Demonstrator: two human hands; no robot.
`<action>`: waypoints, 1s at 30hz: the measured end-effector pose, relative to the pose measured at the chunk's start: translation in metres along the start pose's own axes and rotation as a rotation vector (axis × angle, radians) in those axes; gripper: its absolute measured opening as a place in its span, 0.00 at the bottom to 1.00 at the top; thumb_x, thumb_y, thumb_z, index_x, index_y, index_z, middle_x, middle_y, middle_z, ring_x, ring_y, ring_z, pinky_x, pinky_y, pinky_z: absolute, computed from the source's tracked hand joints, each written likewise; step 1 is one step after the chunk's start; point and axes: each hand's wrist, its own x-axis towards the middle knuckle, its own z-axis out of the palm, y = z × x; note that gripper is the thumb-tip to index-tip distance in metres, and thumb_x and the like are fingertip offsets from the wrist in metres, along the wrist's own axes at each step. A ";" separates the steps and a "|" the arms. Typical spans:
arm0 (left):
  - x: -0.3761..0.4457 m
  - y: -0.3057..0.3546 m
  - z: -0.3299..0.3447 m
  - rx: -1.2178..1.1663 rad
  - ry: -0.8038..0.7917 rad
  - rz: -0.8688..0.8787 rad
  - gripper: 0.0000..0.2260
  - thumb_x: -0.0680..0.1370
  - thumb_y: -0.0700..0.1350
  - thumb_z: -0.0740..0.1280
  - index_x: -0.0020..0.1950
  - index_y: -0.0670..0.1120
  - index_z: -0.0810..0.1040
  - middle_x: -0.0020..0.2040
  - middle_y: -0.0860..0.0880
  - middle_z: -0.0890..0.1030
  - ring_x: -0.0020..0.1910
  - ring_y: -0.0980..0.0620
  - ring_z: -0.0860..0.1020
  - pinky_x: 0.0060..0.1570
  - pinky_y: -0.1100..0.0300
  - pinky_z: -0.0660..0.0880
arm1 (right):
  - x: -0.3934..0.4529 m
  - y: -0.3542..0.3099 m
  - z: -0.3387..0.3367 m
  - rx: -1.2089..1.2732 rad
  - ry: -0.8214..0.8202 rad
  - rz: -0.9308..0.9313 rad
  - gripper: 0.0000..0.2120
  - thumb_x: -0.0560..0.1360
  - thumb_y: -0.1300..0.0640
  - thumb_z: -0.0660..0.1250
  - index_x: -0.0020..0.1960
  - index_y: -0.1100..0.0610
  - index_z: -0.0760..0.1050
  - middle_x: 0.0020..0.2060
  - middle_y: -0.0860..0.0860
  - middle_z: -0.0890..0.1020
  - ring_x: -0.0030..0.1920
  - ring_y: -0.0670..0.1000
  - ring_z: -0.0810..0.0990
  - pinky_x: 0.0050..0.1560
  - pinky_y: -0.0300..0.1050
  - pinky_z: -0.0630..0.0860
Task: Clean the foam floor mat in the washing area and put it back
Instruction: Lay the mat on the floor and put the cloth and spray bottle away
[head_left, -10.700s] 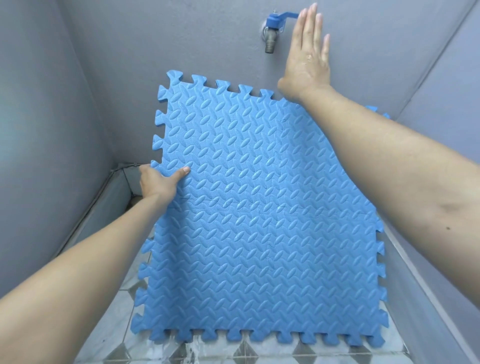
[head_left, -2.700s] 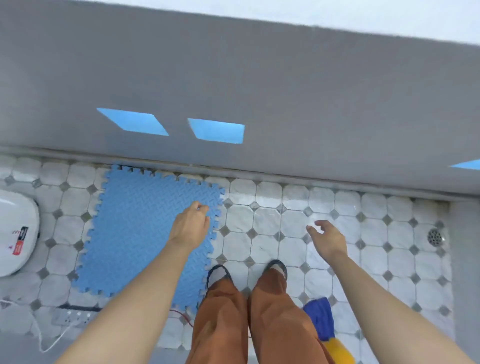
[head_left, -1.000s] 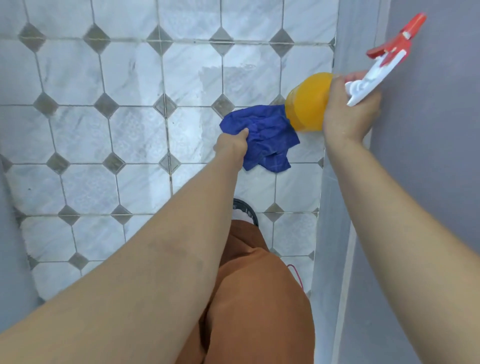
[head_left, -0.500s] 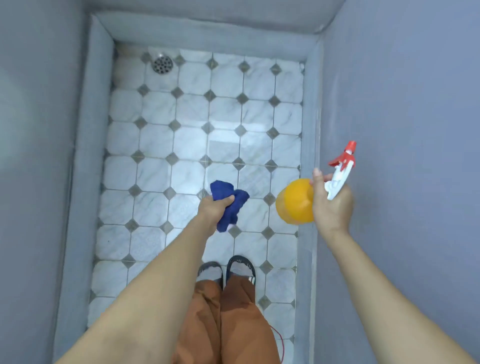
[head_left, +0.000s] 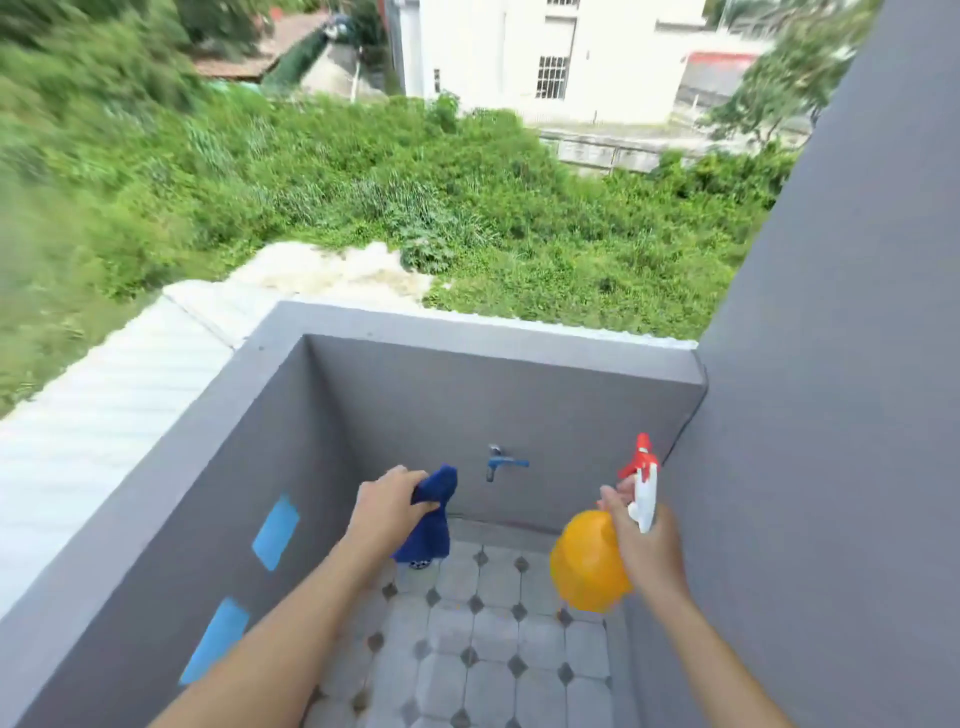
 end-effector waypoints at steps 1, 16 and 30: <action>0.016 0.006 -0.024 0.042 0.032 0.047 0.05 0.75 0.53 0.65 0.44 0.52 0.75 0.43 0.51 0.74 0.48 0.46 0.78 0.45 0.54 0.70 | 0.014 -0.024 0.003 0.018 -0.002 -0.042 0.07 0.76 0.53 0.70 0.49 0.55 0.76 0.40 0.52 0.84 0.40 0.44 0.83 0.44 0.46 0.75; 0.223 0.061 -0.138 -0.161 0.084 0.120 0.10 0.74 0.55 0.65 0.37 0.52 0.73 0.36 0.54 0.80 0.39 0.53 0.78 0.45 0.55 0.75 | 0.252 -0.198 0.076 0.130 -0.125 -0.219 0.05 0.79 0.52 0.66 0.48 0.52 0.71 0.40 0.51 0.81 0.39 0.39 0.80 0.42 0.41 0.72; 0.377 0.041 -0.112 -0.104 -0.285 0.297 0.13 0.73 0.52 0.69 0.42 0.42 0.74 0.37 0.48 0.78 0.38 0.52 0.75 0.40 0.58 0.70 | 0.326 -0.185 0.160 0.100 -0.029 -0.071 0.08 0.78 0.50 0.65 0.50 0.56 0.73 0.42 0.54 0.83 0.42 0.39 0.81 0.41 0.40 0.71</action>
